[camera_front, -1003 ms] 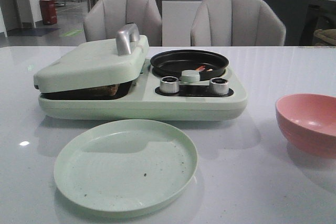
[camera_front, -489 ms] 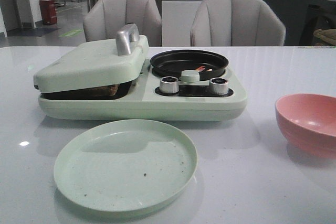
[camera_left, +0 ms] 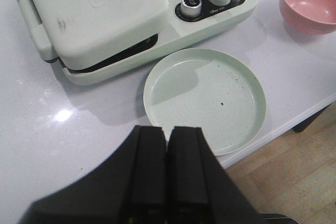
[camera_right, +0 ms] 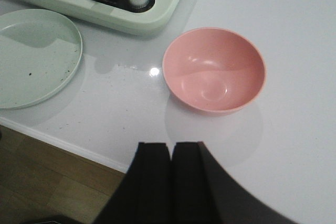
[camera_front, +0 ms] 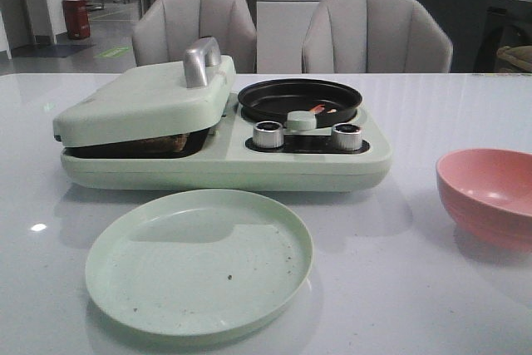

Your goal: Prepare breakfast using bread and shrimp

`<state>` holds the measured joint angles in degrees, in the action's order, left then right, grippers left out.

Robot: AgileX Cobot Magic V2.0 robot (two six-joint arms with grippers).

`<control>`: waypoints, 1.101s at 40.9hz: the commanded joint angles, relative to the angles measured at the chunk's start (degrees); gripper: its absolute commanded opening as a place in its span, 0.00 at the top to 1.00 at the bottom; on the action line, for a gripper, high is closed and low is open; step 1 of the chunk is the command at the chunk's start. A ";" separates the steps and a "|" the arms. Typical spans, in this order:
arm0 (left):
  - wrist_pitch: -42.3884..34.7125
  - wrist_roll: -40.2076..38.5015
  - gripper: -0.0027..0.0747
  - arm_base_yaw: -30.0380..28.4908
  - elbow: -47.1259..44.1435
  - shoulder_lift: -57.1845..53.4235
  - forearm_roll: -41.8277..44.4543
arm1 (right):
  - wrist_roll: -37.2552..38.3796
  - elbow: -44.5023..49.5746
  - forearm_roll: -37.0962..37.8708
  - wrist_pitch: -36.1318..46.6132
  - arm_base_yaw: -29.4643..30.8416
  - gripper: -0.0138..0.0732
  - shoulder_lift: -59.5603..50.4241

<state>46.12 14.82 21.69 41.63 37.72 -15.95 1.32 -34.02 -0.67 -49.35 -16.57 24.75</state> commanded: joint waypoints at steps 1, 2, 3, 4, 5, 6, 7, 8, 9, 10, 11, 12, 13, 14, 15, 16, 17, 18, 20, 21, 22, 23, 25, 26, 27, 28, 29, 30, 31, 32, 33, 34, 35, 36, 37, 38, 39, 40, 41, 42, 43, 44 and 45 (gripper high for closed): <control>-3.74 -0.59 0.84 0.46 1.60 -0.02 -1.02 | 0.26 -1.51 0.24 4.05 0.01 0.83 0.17; -3.74 -0.59 0.84 0.46 1.60 -0.02 -1.02 | 0.26 -1.51 0.24 4.05 0.01 0.83 0.17; -3.74 -0.59 0.84 0.04 1.60 -0.16 -1.02 | 0.26 -1.51 0.24 4.05 0.01 0.83 0.17; -3.74 -0.59 0.84 -0.37 1.48 -0.48 -1.15 | 0.26 -1.51 0.24 4.05 0.01 0.83 0.17; -3.74 -0.59 0.84 -1.02 1.48 -1.01 -1.29 | 0.26 -1.51 0.24 3.99 0.01 0.83 0.17; -4.03 -0.59 0.84 -1.76 1.25 -1.50 -0.93 | 0.26 -1.51 0.24 3.91 0.01 0.83 0.17; -5.33 -0.59 0.84 -2.40 1.13 -2.29 0.31 | 0.26 -1.51 0.24 3.84 0.01 0.83 0.17; -6.19 -0.59 0.84 -3.08 0.76 -2.96 1.36 | 0.26 -1.51 0.24 3.84 0.01 0.83 0.17; -8.48 -0.59 0.84 -4.07 -0.12 -4.00 2.46 | 0.26 -1.51 0.24 3.84 0.01 0.83 0.17; -9.72 -0.59 0.84 -4.83 -0.60 -4.86 3.13 | 0.26 -1.51 0.24 3.84 0.01 0.83 0.17; -11.01 -0.59 0.84 -5.84 -1.75 -6.09 3.90 | 0.26 -1.51 0.24 3.84 0.01 0.83 0.17; -12.94 -0.59 0.84 -6.56 -3.06 -7.05 4.57 | 0.26 -1.51 0.24 3.84 0.01 0.83 0.17; -14.57 -0.59 0.84 -7.49 -4.14 -8.37 5.38 | 0.26 -1.51 0.24 3.84 0.01 0.83 0.17; -16.91 -0.59 0.84 -8.34 -5.76 -9.38 5.84 | 0.26 -1.51 0.24 3.84 0.01 0.83 0.17; -18.78 -0.59 0.84 -8.92 -7.06 -10.75 6.12 | 0.26 -1.51 0.24 3.84 0.01 0.83 0.17; -21.31 -0.59 0.84 -9.60 -8.87 -11.78 6.12 | 0.26 -1.51 0.24 3.84 0.01 0.83 0.17; -23.91 -0.59 0.84 -10.03 -10.30 -13.21 6.12 | 0.26 -1.51 0.24 3.84 0.01 0.83 0.17; -25.89 -0.59 0.84 -10.52 -12.20 -14.69 6.12 | 0.26 -1.51 0.24 3.84 0.01 0.83 0.17; -29.94 -0.59 0.84 -11.00 -15.44 -17.29 5.85 | 0.26 -1.51 0.24 3.84 0.01 0.83 0.17; -31.45 -0.59 0.84 -11.13 -16.78 -18.43 5.59 | 0.26 -1.51 0.24 3.84 0.01 0.83 0.17; -32.88 -0.59 0.84 -11.10 -18.46 -19.93 5.61 | 0.26 -1.51 0.24 3.84 0.01 0.83 0.17; -33.67 -0.59 0.84 -11.10 -19.61 -20.97 5.61 | 0.26 -1.51 0.24 3.84 0.01 0.83 0.17; -35.64 -0.59 0.84 -11.10 -22.08 -23.09 5.73 | 0.26 -1.51 0.24 3.84 0.01 0.83 0.17; -36.66 -0.59 0.84 -11.10 -23.31 -23.89 5.88 | 0.26 -1.51 0.24 3.84 0.01 0.83 0.17; -37.48 -0.59 0.84 -11.10 -24.18 -24.85 6.03 | 0.26 -1.51 0.24 3.84 0.01 0.83 0.17; -38.02 -0.59 0.84 -11.10 -25.23 -25.67 6.14 | 0.26 -1.51 0.24 3.84 0.01 0.83 0.17; -38.60 -0.59 0.84 -11.10 -26.19 -26.20 6.14 | 0.26 -1.51 0.24 3.84 0.01 0.83 0.17; -38.84 -0.59 0.84 -11.10 -26.87 -26.87 5.89 | 0.26 -1.51 0.24 3.80 0.01 0.83 0.17; -39.29 -0.59 0.84 -11.10 -27.76 -27.40 5.32 | 0.26 -1.51 0.24 3.80 0.01 0.83 0.17; -39.41 -0.59 0.84 -11.10 -28.45 -28.03 4.11 | 0.26 -1.51 0.24 3.80 0.01 0.83 0.17; -39.80 -0.59 0.83 -11.10 -29.30 -28.44 3.31 | 0.26 -1.51 0.24 3.80 0.01 0.83 0.17; -39.79 -0.59 0.83 -11.10 -29.90 -28.96 2.78 | 0.26 -1.51 0.24 3.80 0.01 0.83 0.17; -39.79 -1.07 0.83 -11.10 -30.65 -29.68 2.99 | 0.26 -1.51 0.24 3.80 0.01 0.83 0.17; -39.79 -1.74 0.83 -11.24 -31.37 -30.20 3.38 | 0.26 -1.51 0.24 3.80 0.01 0.83 0.17; -39.79 -2.64 0.83 -11.53 -31.86 -30.88 4.70 | 0.26 -1.51 0.24 3.80 0.01 0.83 0.17; -39.79 -4.36 0.83 -12.03 -32.40 -31.40 6.06 | 0.26 -1.51 0.24 3.80 0.01 0.83 0.17; -39.79 -6.56 0.83 -12.41 -32.79 -32.13 7.95 | 0.26 -1.51 0.24 3.80 0.01 0.83 0.17; -39.79 -8.23 0.83 -12.94 -33.30 -32.65 9.25 | 0.26 -1.51 0.24 3.80 0.01 0.83 0.17; -39.79 -10.12 0.83 -13.34 -33.66 -33.40 10.80 | 0.26 -1.51 0.24 3.80 0.01 0.83 0.17; -39.79 -11.60 0.83 -13.77 -34.18 -33.90 11.78 | 0.26 -1.51 0.24 3.78 0.01 0.83 0.17; -39.79 -13.55 0.83 -14.04 -34.69 -34.66 13.04 | 0.26 -1.51 0.24 3.78 0.01 0.83 0.17; -39.90 -14.82 0.83 -14.34 -35.11 -35.36 13.93 | 0.26 -1.51 0.24 3.78 0.01 0.83 0.17; -40.32 -15.43 0.83 -14.45 -35.73 -35.86 14.06 | 0.26 -1.51 0.24 3.78 0.01 0.83 0.17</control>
<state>12.04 4.59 8.06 5.56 2.93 -4.53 1.32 -34.02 -0.67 -49.35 -16.57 24.75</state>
